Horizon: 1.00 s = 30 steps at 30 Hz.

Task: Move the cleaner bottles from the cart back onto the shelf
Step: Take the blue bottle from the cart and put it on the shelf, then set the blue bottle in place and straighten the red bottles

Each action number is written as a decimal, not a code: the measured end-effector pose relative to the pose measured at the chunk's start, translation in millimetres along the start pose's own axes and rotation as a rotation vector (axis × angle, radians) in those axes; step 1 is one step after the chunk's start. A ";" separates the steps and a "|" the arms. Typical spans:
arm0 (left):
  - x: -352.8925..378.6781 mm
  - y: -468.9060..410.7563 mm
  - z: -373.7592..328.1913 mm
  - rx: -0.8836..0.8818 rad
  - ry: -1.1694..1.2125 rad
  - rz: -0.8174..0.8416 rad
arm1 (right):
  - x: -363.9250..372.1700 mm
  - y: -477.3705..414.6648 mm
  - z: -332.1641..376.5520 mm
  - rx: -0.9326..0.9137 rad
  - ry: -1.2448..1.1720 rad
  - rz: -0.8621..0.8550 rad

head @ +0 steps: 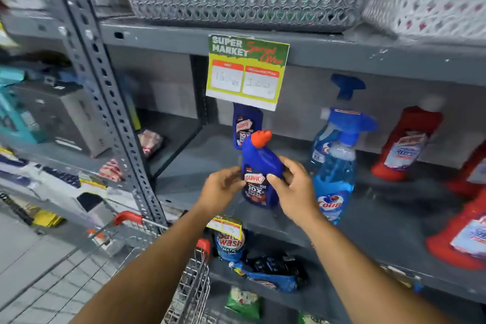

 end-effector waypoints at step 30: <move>-54.2 15.7 44.3 -0.057 -0.136 -0.079 | 102.6 25.2 -51.7 0.267 0.266 0.241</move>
Point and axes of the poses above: each hand's wrist, its own y-axis away from the middle knuckle, its own x-axis out of the palm, z = x × y, the point moved 3 cm from there along -y, towards the middle knuckle, and after that the axes turned 9 degrees about -z, right-handed, at the moved point
